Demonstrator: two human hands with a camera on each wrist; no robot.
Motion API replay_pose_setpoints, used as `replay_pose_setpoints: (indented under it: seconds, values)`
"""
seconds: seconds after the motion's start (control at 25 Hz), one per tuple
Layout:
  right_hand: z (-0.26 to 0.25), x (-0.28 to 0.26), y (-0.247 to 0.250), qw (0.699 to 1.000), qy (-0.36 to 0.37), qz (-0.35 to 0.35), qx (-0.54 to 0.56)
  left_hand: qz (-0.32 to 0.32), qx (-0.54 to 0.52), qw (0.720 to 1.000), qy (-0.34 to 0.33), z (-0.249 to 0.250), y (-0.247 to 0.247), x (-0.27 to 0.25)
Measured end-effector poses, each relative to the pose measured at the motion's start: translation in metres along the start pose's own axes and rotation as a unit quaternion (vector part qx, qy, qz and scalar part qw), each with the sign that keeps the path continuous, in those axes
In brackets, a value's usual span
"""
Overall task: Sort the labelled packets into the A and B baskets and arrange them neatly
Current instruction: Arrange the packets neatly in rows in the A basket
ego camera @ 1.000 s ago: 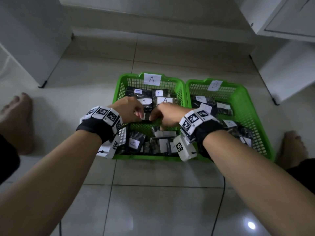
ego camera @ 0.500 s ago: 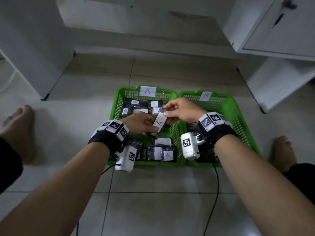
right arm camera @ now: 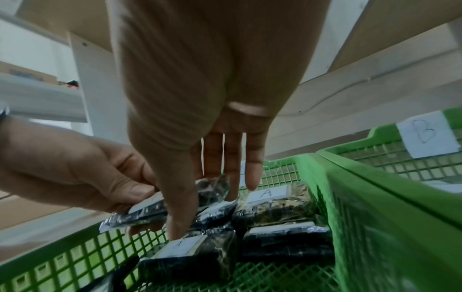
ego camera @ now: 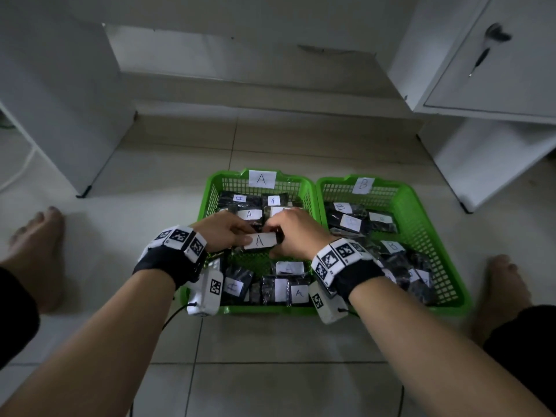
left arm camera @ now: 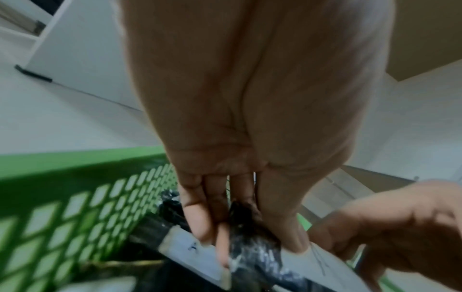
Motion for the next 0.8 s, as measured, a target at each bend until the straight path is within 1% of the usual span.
replay_pose_setpoints:
  seconds: [0.04, 0.08, 0.12, 0.16, 0.2, 0.24, 0.28, 0.36, 0.48, 0.6, 0.68, 0.8]
  values:
    - [0.001, 0.003, -0.002, 1.0, -0.008, 0.0, -0.019, 0.035, 0.002, 0.999, -0.006, -0.003, 0.002, 0.0]
    - [0.003, 0.007, 0.0, 0.999, -0.022, 0.008, -0.034, 0.1, 0.009, 0.995, -0.012, -0.007, 0.007, 0.0]
    - [0.008, 0.01, 0.003, 0.998, -0.042, 0.019, -0.045, 0.182, 0.028, 0.983, -0.014, -0.012, 0.015, 0.001]
    - [0.014, 0.012, 0.007, 0.996, -0.063, 0.032, -0.051, 0.247, 0.071, 0.966, -0.015, -0.018, 0.023, 0.001]
    - [0.019, 0.015, 0.01, 0.994, -0.083, 0.037, -0.054, 0.273, 0.131, 0.953, -0.013, -0.025, 0.028, 0.004]
    - [0.023, 0.017, 0.013, 0.993, -0.096, 0.038, -0.055, 0.26, 0.192, 0.946, -0.007, -0.031, 0.031, 0.007]
    - [0.025, 0.02, 0.015, 0.993, -0.103, 0.031, -0.056, 0.227, 0.231, 0.946, 0.001, -0.037, 0.03, 0.011]
    - [0.022, 0.026, 0.014, 0.994, -0.09, 0.019, -0.054, 0.168, 0.275, 0.947, 0.02, -0.042, 0.024, 0.015]
    - [0.007, 0.038, 0.003, 0.997, -0.058, 0.019, -0.05, 0.116, 0.328, 0.936, 0.048, -0.043, 0.017, 0.017]
    - [-0.01, 0.056, -0.009, 0.997, -0.034, 0.009, -0.069, 0.096, 0.329, 0.937, 0.069, -0.044, 0.016, 0.018]
    - [-0.018, 0.066, -0.013, 0.995, -0.015, 0.003, -0.098, 0.098, 0.302, 0.946, 0.061, -0.044, 0.016, 0.017]
    - [-0.021, 0.075, -0.022, 0.992, 0.0, -0.001, -0.129, 0.118, 0.249, 0.96, 0.037, -0.045, 0.017, 0.013]
Point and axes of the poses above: each hand's wrist, its own x-axis towards the middle knuckle, its own y-axis out of the back of the hand, z = x × y, the point moved 2 cm from there along x, towards the middle knuckle, and after that the axes turned 12 degrees about y, right-handed, at the moved point
